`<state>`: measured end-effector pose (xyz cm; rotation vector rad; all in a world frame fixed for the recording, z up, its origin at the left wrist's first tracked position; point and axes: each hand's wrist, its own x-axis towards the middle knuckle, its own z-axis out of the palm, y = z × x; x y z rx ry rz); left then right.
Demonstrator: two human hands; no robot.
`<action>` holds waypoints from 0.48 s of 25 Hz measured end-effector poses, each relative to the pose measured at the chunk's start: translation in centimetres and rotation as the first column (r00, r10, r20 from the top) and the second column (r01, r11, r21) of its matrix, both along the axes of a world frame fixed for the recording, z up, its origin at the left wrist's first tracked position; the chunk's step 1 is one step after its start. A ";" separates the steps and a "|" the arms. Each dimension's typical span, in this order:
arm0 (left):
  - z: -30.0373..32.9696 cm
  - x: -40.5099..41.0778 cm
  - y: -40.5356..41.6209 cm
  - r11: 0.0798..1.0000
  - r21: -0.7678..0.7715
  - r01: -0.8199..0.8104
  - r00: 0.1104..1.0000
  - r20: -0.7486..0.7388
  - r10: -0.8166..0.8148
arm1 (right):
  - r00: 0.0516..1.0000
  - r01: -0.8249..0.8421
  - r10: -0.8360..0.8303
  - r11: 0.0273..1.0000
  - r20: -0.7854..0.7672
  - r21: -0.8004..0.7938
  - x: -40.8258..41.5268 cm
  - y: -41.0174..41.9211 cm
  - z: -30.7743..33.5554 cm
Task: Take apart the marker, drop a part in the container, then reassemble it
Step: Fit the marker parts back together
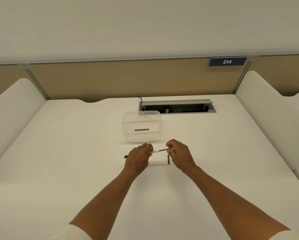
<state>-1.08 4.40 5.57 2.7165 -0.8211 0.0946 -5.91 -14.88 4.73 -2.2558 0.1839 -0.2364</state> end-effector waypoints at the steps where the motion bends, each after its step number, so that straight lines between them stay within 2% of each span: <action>1: 0.0 0.0 0.0 1.000 0.001 0.004 1.000 0.000 -0.004 | 1.000 -0.013 0.013 1.000 -0.001 0.002 0.0 0.1 0.0; 8: -0.1 -0.3 -0.1 1.000 -0.009 0.020 1.000 -0.002 -0.020 | 0.994 -0.101 0.103 0.994 -0.046 0.037 -0.4 0.6 -0.4; 12: -0.2 -0.4 0.2 1.000 -0.014 0.018 1.000 -0.022 -0.018 | 0.995 -0.056 0.055 0.998 -0.085 -0.009 -0.5 0.4 -0.7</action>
